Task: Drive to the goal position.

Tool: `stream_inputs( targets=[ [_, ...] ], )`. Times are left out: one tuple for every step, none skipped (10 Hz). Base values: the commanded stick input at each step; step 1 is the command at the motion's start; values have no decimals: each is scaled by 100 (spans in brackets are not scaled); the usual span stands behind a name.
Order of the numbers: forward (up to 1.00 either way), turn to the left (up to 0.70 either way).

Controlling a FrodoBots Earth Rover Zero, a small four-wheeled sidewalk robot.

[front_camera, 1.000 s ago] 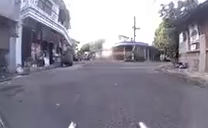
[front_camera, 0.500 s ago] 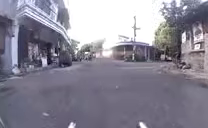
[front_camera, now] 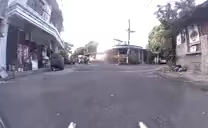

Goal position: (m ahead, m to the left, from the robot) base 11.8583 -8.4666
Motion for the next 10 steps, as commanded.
stream_inputs(
  targets=[
    [70,0],
    [70,0],
    [70,0],
    [70,0],
    [70,0],
    [70,0],
    [70,0],
    [70,0],
    [70,-7],
    [70,-22]
  ],
)
